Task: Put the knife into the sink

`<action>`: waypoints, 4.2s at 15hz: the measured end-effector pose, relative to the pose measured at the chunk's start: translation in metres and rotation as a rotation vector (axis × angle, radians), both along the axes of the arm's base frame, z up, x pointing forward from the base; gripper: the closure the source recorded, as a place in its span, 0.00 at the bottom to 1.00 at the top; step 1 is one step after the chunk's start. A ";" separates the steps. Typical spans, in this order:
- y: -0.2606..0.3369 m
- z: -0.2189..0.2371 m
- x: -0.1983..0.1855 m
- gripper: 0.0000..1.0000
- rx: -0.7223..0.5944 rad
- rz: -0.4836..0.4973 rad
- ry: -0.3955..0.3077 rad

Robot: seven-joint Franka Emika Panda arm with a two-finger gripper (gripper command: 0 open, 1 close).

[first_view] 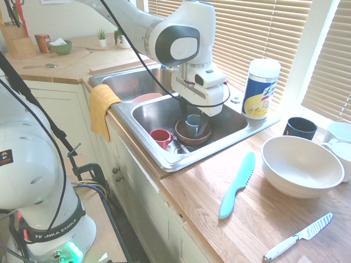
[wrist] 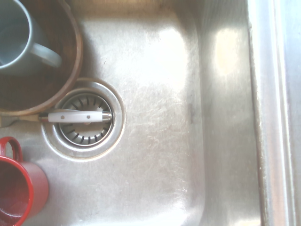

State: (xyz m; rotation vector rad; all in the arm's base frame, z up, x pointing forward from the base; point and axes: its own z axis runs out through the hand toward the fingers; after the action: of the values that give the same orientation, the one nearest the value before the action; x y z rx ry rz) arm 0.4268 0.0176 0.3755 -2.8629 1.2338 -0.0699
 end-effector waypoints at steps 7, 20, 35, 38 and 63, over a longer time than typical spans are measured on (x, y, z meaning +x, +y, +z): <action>-0.031 0.005 -0.007 0.00 -0.029 0.228 0.048; -0.169 -0.041 -0.032 0.00 -0.139 0.584 0.102; -0.204 -0.061 0.003 1.00 -0.075 0.495 0.096; -0.209 -0.062 0.001 1.00 -0.074 0.483 0.096; -0.203 -0.021 -0.021 1.00 -0.028 0.448 0.080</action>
State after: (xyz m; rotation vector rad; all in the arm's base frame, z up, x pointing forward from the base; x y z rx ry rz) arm 0.4055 -0.1853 0.3544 -3.1132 0.5750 0.0363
